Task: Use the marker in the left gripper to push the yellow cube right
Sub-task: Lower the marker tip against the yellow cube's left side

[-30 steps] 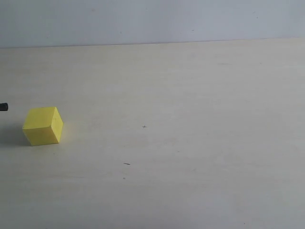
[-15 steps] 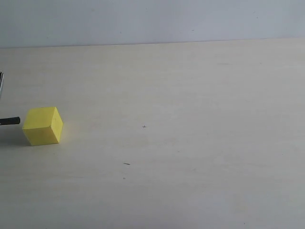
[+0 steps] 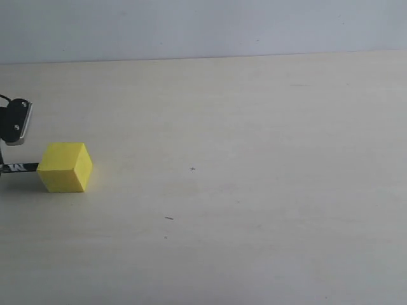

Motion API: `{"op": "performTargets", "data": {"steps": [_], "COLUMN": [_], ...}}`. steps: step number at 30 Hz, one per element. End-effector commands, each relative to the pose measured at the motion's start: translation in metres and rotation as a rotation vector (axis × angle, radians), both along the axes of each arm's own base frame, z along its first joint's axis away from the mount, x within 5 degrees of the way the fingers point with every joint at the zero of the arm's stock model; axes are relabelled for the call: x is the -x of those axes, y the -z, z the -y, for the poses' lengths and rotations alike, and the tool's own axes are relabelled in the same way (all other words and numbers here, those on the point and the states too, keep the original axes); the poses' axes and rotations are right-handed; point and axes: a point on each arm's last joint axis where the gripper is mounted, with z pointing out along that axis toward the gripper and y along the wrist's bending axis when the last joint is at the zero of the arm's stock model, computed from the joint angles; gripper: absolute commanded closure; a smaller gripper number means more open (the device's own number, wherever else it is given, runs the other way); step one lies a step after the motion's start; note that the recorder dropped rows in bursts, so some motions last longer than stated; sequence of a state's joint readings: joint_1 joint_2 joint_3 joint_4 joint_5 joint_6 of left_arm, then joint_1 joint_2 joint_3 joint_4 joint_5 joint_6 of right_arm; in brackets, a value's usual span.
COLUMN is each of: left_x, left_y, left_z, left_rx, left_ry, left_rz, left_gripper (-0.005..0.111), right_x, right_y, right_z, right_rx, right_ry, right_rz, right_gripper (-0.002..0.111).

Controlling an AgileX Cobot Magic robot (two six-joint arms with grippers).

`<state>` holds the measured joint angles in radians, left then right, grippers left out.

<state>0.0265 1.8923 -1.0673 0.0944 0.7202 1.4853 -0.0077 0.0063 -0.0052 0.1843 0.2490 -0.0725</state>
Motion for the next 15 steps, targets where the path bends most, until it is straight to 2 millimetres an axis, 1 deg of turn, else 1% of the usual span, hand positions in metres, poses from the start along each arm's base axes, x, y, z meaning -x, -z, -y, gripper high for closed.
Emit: {"op": "performTargets", "data": {"steps": [1, 3, 10, 12, 15], "left_x": [-0.001, -0.002, -0.001, -0.001, 0.000], "left_y": [-0.001, -0.003, -0.013, -0.014, -0.012], "left_z": [0.026, 0.027, -0.006, -0.010, -0.010], "left_rx": [0.015, 0.016, 0.014, 0.013, 0.012], "left_ry": [0.064, 0.058, -0.031, -0.043, -0.033], "left_rz": [0.007, 0.017, 0.051, 0.053, 0.033], "left_gripper": [0.107, 0.107, 0.107, 0.107, 0.107], "right_x": [0.000, 0.000, 0.000, 0.000, 0.000], "right_y": [0.001, 0.001, 0.001, 0.001, 0.001], "right_z": [0.000, 0.000, 0.000, 0.000, 0.000], "right_rx": [0.005, 0.005, 0.005, 0.005, 0.005], "right_ry": [0.003, 0.003, 0.003, 0.003, 0.003], "right_rz": [0.005, 0.005, 0.005, 0.005, 0.005], "right_gripper": [0.108, 0.108, 0.108, 0.108, 0.108]}}
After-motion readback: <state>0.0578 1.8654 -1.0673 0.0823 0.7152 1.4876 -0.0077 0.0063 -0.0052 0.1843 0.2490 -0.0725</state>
